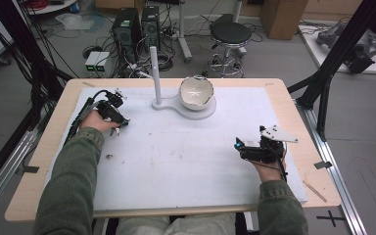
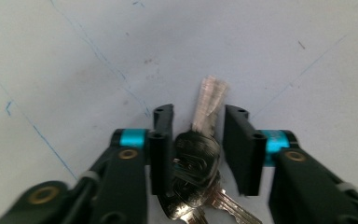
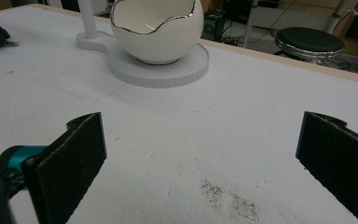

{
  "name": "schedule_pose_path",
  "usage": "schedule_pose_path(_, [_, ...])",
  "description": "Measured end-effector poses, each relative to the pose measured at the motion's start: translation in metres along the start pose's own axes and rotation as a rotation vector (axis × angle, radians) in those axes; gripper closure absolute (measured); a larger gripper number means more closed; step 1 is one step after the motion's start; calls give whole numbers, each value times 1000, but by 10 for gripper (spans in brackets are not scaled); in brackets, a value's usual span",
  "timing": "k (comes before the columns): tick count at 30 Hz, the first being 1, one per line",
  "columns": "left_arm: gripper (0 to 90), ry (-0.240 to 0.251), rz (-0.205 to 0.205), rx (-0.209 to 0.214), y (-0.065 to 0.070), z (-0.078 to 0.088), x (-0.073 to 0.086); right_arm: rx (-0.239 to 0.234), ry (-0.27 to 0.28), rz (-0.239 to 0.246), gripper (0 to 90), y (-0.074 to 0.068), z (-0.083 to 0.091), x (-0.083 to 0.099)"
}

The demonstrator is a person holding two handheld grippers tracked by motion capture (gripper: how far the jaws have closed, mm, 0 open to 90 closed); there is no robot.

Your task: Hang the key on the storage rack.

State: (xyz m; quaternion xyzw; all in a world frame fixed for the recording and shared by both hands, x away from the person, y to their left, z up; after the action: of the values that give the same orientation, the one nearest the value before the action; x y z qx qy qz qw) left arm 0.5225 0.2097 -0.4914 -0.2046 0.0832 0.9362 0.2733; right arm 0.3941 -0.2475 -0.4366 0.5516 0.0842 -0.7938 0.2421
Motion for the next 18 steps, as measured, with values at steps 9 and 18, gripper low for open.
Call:
schedule_pose_path(9, [835,54,-22,-39,-4,6,-5,1,2,7,5,0,0,0])
schedule_pose_path(18, [840,50,-62,-1,2,9,-3,-3,3,10,5,0,1,0])
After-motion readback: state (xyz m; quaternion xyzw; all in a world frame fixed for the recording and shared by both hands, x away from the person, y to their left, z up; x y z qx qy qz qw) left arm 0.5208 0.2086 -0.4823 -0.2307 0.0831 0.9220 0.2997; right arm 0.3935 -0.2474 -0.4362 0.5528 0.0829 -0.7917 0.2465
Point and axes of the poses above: each handheld gripper's, and its own axes: z roughly backward along the jaws, x roughly out of its underside, y roughly to its right, the point moved 8 cm from there along -z, roughly forward along the jaws, and after that the axes turned 5 degrees about z, right-handed, at the moved point
